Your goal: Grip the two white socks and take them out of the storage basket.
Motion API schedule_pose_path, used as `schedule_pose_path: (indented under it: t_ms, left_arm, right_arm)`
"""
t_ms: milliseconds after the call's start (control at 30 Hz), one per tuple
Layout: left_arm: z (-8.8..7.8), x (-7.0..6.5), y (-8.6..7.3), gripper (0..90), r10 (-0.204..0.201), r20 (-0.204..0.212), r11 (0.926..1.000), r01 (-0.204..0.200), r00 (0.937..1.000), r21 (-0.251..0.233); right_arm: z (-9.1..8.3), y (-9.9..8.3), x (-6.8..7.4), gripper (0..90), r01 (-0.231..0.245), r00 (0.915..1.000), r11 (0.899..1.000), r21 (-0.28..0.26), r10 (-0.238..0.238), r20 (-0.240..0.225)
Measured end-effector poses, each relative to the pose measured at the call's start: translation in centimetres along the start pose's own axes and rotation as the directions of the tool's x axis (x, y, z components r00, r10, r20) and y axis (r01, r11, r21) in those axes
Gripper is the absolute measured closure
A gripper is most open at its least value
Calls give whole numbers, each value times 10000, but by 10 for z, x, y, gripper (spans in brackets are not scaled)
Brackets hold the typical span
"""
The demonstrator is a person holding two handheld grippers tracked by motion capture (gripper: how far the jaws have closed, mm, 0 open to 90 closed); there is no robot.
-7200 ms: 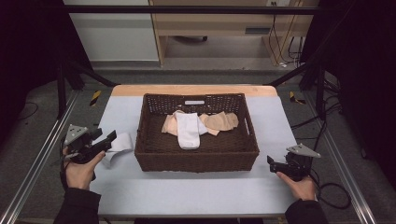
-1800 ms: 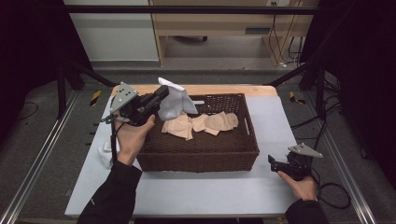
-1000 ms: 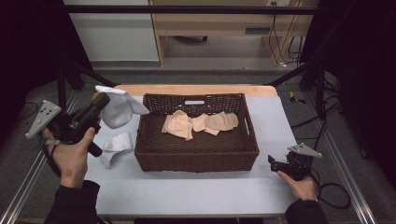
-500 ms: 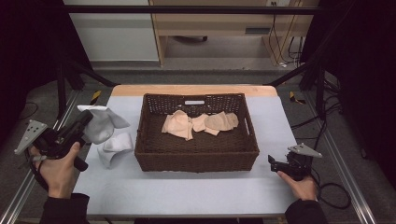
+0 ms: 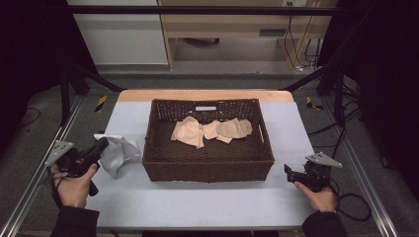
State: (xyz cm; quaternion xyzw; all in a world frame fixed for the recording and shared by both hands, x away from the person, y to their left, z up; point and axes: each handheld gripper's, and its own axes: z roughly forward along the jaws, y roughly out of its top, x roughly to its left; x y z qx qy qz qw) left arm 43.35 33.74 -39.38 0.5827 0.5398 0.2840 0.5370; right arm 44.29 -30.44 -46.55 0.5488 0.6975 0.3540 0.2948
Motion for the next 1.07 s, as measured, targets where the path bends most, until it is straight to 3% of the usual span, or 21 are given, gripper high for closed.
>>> schedule_pose_path:
  t_ms: [100,233,333,500,533,600,700,833,1000,1067]
  left_arm:
    - [12,0,-13,869,-120,-5,9976,120,9999,687]
    - [25,1,-27,862,140,-151,9898,-117,9998,1418]
    - [28,1,-31,832,276,-208,9878,-240,9994,1538]
    - [36,1,-40,676,460,-241,9855,-415,9987,1646]
    - [36,1,-41,577,535,-264,9860,-487,9982,1598]
    - [36,1,-40,510,574,-331,9883,-521,9978,1431]
    - [32,0,-38,420,598,-310,9907,-555,9977,1243]
    - [19,-2,-36,372,620,-381,9912,-571,9974,1190]
    - [-1,0,-42,334,588,-543,9887,-506,9968,1412]
    - [-9,2,-47,332,537,-643,9841,-419,9965,1726]
  right_arm:
    - [1,0,0,86,64,10000,10000,42,-64,11]
    - [1,0,1,86,153,9999,9998,117,-153,18]
    - [2,0,1,86,153,9999,9998,125,-153,33]
    - [2,-1,2,86,240,9997,9995,182,-241,23]
    - [2,-1,2,86,229,9997,9995,204,-229,25]
    - [2,-1,2,86,233,9997,9995,196,-234,24]
    - [2,-1,1,86,208,9998,9996,168,-209,41]
    - [1,0,1,87,120,9999,9998,129,-121,59]
    - [1,0,0,87,39,10000,9999,103,-40,82]
    - [2,0,0,87,72,9999,9999,145,-73,91]
